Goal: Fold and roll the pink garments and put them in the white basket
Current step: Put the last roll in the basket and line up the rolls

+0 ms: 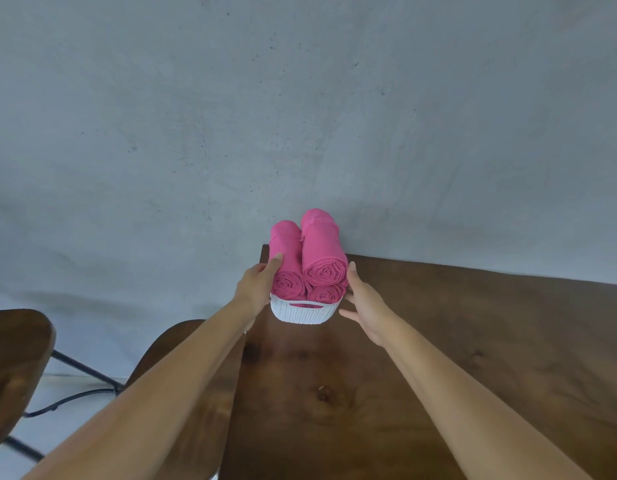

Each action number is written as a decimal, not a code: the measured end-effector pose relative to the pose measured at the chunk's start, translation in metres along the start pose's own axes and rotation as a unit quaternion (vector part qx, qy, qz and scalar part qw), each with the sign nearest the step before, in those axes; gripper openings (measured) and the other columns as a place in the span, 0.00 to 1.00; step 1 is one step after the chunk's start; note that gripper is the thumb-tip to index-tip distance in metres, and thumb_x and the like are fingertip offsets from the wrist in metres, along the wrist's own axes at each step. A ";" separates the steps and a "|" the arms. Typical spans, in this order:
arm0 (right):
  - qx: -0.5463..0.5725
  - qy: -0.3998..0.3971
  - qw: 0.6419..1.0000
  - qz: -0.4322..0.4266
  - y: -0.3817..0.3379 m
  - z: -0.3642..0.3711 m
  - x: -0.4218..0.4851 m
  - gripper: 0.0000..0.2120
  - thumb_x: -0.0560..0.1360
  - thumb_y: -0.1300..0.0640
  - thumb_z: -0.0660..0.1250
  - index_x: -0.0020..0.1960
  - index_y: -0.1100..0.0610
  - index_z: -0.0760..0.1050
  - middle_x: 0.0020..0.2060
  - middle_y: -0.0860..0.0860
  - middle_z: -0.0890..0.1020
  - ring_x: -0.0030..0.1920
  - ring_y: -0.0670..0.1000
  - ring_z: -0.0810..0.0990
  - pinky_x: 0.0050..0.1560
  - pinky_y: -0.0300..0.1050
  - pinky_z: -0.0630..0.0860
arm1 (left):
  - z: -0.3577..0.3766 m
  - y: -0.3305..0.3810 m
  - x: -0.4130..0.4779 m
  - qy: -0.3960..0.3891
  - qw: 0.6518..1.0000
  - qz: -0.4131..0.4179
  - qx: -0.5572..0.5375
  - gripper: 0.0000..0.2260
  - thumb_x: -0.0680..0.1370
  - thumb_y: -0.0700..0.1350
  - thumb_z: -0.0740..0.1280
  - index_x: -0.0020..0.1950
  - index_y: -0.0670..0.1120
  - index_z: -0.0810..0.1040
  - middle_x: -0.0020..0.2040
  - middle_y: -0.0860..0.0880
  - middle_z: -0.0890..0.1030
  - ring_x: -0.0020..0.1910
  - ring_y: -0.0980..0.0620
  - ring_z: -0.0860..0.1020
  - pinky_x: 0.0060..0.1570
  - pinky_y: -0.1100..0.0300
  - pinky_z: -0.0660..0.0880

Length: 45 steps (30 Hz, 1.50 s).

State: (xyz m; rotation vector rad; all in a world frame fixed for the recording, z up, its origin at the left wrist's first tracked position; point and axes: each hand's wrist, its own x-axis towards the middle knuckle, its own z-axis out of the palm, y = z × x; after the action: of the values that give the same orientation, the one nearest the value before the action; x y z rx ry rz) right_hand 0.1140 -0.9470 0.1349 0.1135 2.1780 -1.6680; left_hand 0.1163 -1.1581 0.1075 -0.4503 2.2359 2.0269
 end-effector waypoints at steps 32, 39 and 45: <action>0.057 -0.016 0.998 -0.011 0.146 -0.073 -0.308 0.35 0.73 0.32 0.54 0.75 0.46 0.67 0.63 0.42 0.76 0.54 0.36 0.75 0.65 0.49 0.77 | 0.120 -0.075 -0.316 0.070 0.996 -0.014 -0.052 0.16 0.81 0.59 0.63 0.63 0.51 0.77 0.55 0.51 0.83 0.53 0.53 0.82 0.39 0.69 0.77; 0.037 0.035 0.999 -0.013 0.140 -0.084 -0.315 0.26 0.81 0.39 0.58 0.74 0.50 0.70 0.62 0.44 0.79 0.61 0.45 0.77 0.66 0.49 0.75 | 0.121 -0.081 -0.327 0.064 0.998 0.010 -0.014 0.14 0.81 0.60 0.63 0.60 0.54 0.76 0.54 0.53 0.82 0.51 0.55 0.82 0.43 0.69 0.77; -0.169 0.099 0.951 -0.238 0.105 -0.068 -0.322 0.27 0.79 0.37 0.61 0.77 0.37 0.60 0.75 0.35 0.56 0.71 0.39 0.62 0.56 0.27 0.67 | 0.113 -0.078 -0.324 0.035 0.999 0.006 -0.002 0.15 0.80 0.59 0.64 0.60 0.52 0.77 0.53 0.52 0.83 0.52 0.53 0.82 0.55 0.58 0.78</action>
State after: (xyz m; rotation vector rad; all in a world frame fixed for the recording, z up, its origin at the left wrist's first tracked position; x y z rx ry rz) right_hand 0.4241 -0.7975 0.1680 -0.3862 2.7772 -1.5265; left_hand 0.4317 -1.0026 0.1045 -0.5170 2.2805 2.0521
